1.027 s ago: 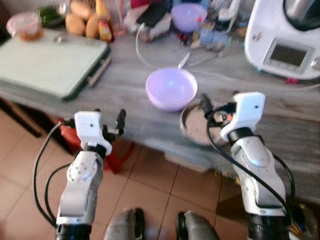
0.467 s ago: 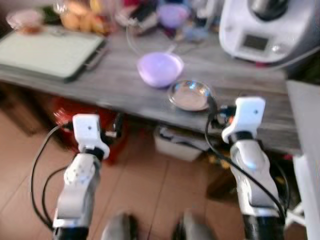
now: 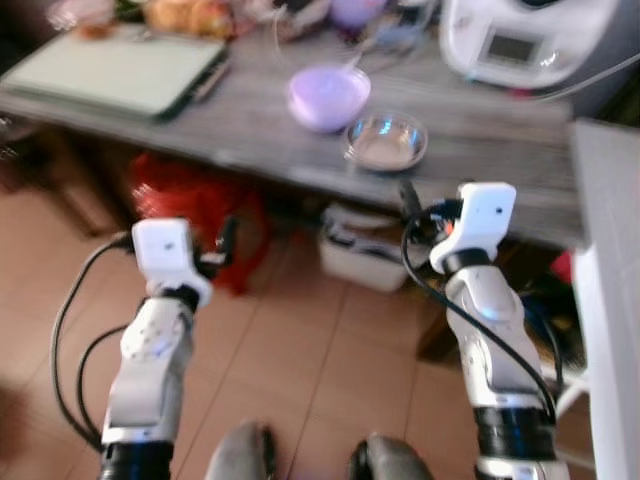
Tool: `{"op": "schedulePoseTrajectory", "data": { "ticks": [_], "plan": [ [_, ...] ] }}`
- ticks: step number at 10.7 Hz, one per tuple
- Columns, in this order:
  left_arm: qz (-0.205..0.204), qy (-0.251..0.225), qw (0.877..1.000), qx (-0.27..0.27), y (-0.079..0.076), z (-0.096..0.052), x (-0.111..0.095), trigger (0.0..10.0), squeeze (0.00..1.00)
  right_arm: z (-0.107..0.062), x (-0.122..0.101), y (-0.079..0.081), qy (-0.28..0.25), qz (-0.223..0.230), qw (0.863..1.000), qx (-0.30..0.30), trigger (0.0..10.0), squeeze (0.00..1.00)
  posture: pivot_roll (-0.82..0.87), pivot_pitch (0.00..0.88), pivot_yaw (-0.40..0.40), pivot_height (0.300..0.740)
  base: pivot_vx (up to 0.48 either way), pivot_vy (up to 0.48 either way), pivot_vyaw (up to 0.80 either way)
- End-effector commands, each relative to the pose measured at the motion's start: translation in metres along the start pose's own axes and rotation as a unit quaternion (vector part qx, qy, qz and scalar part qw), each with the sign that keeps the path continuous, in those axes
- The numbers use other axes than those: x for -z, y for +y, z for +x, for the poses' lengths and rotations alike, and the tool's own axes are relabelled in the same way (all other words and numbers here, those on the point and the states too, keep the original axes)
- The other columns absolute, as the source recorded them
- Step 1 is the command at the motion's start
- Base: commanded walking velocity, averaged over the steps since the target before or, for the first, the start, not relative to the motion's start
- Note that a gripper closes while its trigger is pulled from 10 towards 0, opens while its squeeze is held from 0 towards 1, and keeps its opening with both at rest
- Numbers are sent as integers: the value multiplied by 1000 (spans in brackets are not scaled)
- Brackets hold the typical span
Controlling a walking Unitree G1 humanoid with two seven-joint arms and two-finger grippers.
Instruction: Setting the table
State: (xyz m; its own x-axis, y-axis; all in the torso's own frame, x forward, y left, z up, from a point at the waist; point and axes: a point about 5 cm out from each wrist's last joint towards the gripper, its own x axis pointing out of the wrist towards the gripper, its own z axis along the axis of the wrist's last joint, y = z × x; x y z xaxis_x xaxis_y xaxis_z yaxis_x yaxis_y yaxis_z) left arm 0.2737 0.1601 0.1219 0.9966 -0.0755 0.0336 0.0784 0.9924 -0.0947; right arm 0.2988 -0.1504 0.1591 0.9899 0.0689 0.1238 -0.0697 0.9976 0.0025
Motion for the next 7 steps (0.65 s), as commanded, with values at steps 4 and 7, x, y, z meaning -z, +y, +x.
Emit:
{"op": "schedulePoseTrajectory", "data": {
  "ticks": [4,7],
  "plan": [
    [2,-3,1000,4,-4,1,2,10000,0,1,-2,-4,-12,0,1000,-3,10000,0,-47,83,-16,740,-202,0,0],
    [1,2,1000,14,-5,-13,4,10000,0,-6,2,1,-5,8,1000,-3,10000,0,-35,122,-11,740,0,0,-533]
  ]
}}
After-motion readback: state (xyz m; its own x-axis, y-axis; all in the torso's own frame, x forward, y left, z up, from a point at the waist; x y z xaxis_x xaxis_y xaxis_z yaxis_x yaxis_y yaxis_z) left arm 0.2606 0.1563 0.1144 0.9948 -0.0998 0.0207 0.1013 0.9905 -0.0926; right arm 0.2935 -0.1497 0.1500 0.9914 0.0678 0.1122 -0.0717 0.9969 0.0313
